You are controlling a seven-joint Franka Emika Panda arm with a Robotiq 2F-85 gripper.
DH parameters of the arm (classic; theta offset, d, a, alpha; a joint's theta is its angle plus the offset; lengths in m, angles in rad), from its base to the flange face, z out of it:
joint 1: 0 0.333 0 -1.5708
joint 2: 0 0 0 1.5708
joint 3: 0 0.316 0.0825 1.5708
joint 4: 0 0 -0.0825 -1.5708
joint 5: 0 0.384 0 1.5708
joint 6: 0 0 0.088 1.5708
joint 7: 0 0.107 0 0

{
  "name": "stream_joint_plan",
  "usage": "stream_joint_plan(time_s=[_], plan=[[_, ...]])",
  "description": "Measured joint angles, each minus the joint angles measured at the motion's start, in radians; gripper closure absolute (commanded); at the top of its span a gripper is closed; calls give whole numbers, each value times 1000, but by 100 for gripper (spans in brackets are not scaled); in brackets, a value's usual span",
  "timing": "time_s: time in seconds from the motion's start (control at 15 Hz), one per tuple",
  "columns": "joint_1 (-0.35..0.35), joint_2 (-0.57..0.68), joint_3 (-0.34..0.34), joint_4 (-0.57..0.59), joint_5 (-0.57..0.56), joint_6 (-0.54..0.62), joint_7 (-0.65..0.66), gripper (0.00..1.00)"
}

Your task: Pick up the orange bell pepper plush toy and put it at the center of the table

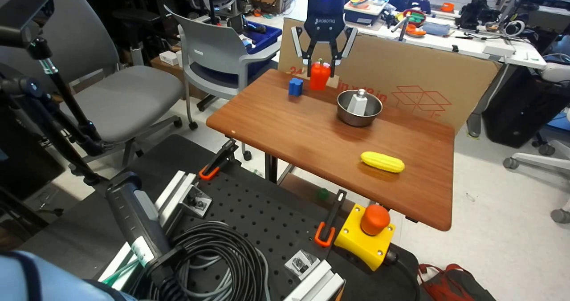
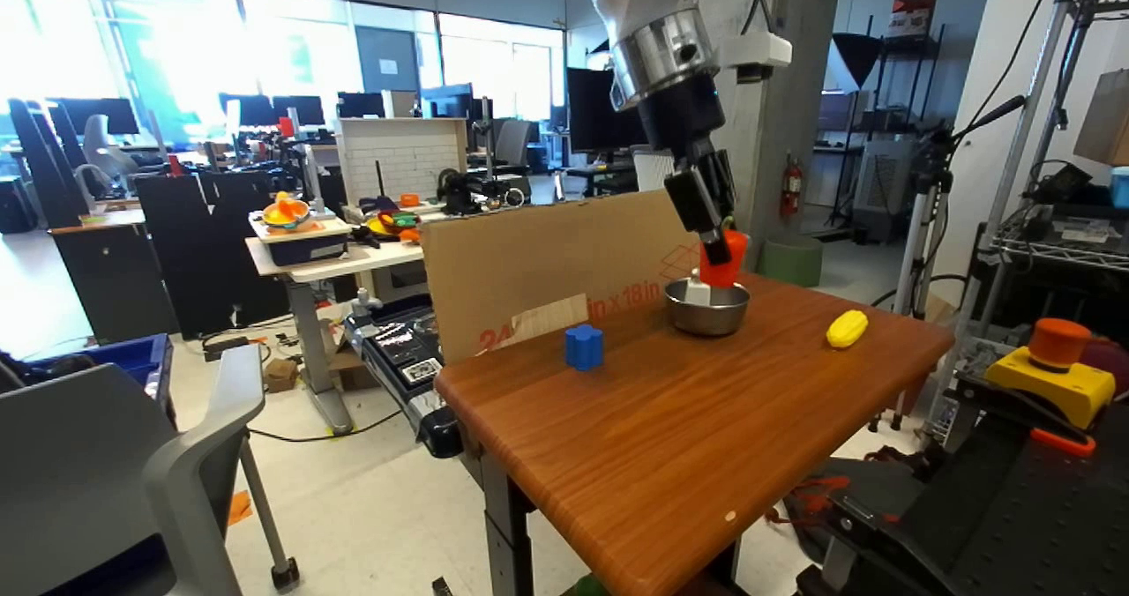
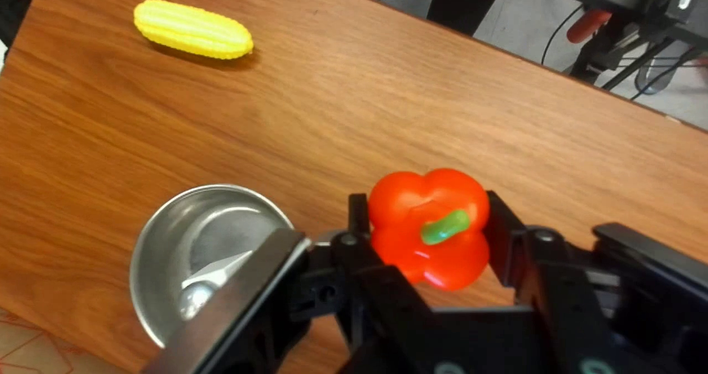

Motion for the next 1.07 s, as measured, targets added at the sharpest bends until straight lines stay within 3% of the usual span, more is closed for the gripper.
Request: stream_joint_plan(time_s=[0.33, 0.87, 1.07], plan=[[43, 31, 3, -86, -64, 39, 50, 75], [43, 97, 2, -89, -41, 47, 159, 75], [43, 146, 2, -64, -15, 104, 215, 75]])
